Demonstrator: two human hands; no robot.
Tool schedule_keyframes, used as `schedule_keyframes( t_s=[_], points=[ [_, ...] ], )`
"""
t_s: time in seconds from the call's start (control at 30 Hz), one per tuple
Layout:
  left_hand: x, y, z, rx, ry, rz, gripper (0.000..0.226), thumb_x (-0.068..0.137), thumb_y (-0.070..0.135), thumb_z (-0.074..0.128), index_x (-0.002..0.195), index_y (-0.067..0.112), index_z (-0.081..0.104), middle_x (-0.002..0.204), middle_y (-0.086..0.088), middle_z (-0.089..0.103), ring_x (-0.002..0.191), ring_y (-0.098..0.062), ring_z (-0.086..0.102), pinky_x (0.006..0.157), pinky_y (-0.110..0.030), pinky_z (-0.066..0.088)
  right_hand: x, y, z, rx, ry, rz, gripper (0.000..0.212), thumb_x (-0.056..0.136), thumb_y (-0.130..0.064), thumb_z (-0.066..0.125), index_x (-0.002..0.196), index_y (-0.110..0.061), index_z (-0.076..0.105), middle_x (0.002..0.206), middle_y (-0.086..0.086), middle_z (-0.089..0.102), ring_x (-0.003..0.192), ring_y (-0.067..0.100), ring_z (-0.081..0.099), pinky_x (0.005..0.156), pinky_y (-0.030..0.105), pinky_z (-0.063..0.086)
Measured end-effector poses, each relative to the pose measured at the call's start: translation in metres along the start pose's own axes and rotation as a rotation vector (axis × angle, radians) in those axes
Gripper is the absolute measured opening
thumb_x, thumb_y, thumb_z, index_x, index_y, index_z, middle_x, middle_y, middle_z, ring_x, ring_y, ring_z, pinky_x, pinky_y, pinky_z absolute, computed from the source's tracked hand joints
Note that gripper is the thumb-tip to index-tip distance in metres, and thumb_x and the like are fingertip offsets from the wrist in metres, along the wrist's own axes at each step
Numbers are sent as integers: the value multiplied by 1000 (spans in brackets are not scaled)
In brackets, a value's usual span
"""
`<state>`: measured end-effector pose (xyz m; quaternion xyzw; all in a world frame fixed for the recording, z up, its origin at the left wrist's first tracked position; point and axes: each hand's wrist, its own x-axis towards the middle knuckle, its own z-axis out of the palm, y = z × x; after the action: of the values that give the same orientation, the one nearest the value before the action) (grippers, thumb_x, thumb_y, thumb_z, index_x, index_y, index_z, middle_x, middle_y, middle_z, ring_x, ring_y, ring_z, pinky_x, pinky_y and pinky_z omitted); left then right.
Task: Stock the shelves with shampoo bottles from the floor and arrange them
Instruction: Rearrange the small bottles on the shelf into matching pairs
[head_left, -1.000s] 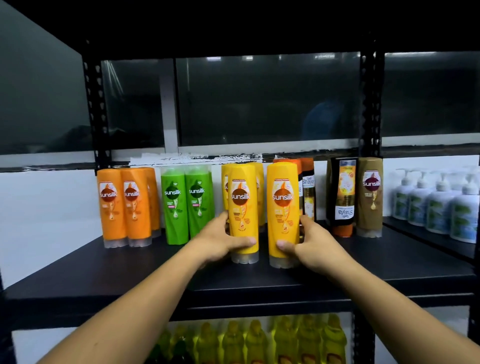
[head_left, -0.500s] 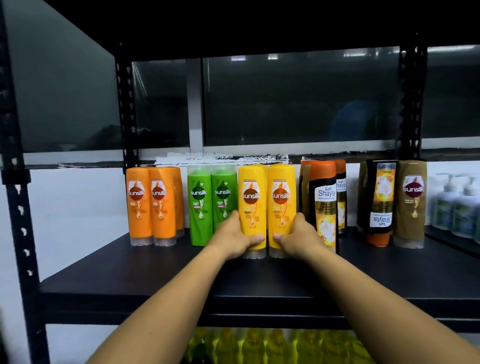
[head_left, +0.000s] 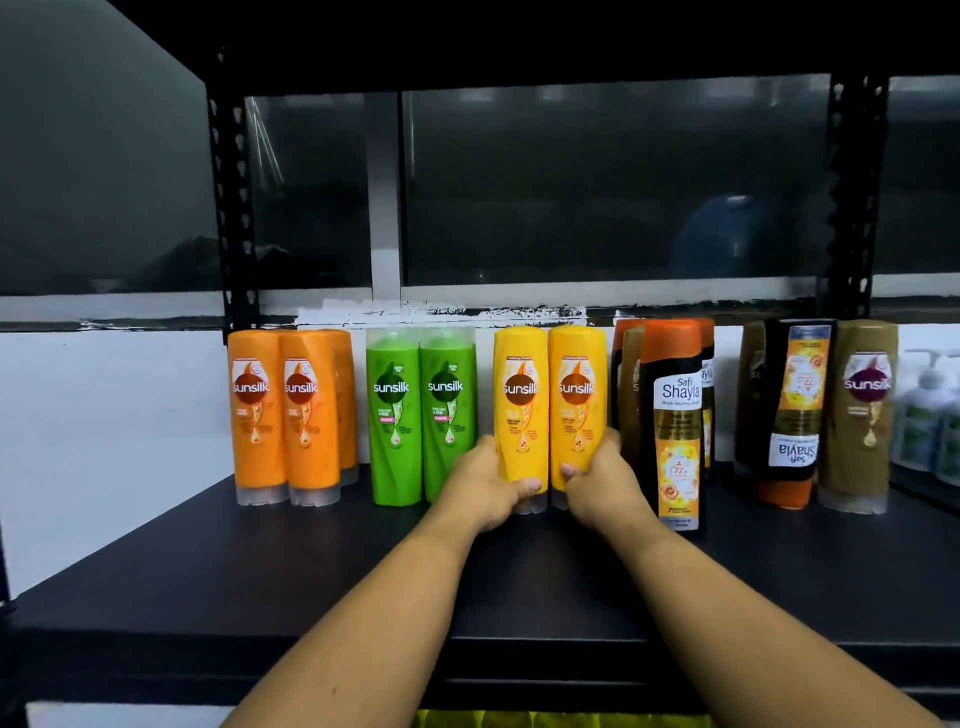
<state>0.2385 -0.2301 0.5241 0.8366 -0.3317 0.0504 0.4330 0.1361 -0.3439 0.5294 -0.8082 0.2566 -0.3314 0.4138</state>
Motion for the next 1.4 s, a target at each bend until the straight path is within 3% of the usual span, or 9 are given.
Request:
schedule_keyframes(
  t_s=[0.1,0.33,0.57,1.0,1.2,1.4],
  points=[
    [-2,-1,1,17,31,8,60,84,28,83,132,14,51,132,-6,64,119,-24,61,97,-34,48,2,3,2,-27,8,-2,51,96,-7,56,140,-8,30,133,17,53,123,35,52,87,31,36],
    [-7,-1,-1,100,53,24,56,86,22,81,131,13,50,133,-8,61,120,-27,58,94,-31,44,1,6,4,-121,36,-2,43,95,-11,59,132,-5,38,135,19,51,124,38,51,99,40,43],
    [-5,-2,0,127,84,23,54,84,27,83,126,14,53,128,-7,65,114,-27,62,94,-36,50,-2,5,3,-163,48,-5,39,96,-11,59,130,-6,41,132,19,54,123,39,53,98,42,45],
    [-4,-4,-2,162,127,15,47,82,32,84,121,15,65,117,-5,71,105,-25,67,86,-32,53,-7,2,0,-141,61,-3,39,96,-10,58,131,-7,40,131,19,56,121,39,55,97,43,46],
    [-4,-4,-2,160,105,-10,33,78,28,81,107,15,69,103,-5,74,93,-24,69,84,-36,58,-11,1,-2,-119,55,20,38,93,-9,59,127,-8,40,126,18,58,117,39,57,91,41,47],
    [-1,-7,-1,168,119,-6,32,82,27,80,109,14,71,99,-7,72,91,-24,68,74,-30,52,-13,1,-5,-138,47,10,42,91,-8,61,127,-8,40,126,19,58,116,40,58,92,42,48]
  ],
)
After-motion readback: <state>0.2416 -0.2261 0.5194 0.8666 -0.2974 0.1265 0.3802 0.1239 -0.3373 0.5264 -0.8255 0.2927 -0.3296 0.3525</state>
